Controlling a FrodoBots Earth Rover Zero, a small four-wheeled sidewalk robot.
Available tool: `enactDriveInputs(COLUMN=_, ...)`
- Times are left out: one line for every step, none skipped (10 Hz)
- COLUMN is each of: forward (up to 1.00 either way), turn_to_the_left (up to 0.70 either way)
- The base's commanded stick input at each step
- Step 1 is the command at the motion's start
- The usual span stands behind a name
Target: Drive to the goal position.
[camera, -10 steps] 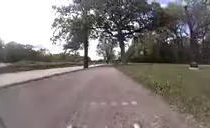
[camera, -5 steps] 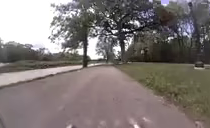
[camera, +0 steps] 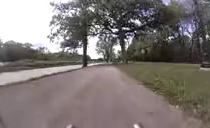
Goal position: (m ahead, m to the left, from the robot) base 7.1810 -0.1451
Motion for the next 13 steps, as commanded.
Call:
enactDriveInputs(forward=1.00, turn_to_the_left=0.00)
enactDriveInputs(forward=1.00, turn_to_the_left=0.00)
enactDriveInputs(forward=1.00, turn_to_the_left=0.00)
enactDriveInputs(forward=1.00, turn_to_the_left=0.00)
enactDriveInputs(forward=1.00, turn_to_the_left=0.00)
enactDriveInputs(forward=1.00, turn_to_the_left=0.00)
enactDriveInputs(forward=1.00, turn_to_the_left=0.00)
enactDriveInputs(forward=1.00, turn_to_the_left=0.00)
enactDriveInputs(forward=1.00, turn_to_the_left=0.00)
enactDriveInputs(forward=1.00, turn_to_the_left=0.00)
enactDriveInputs(forward=1.00, turn_to_the_left=0.00)
enactDriveInputs(forward=1.00, turn_to_the_left=0.00)
enactDriveInputs(forward=1.00, turn_to_the_left=0.00)
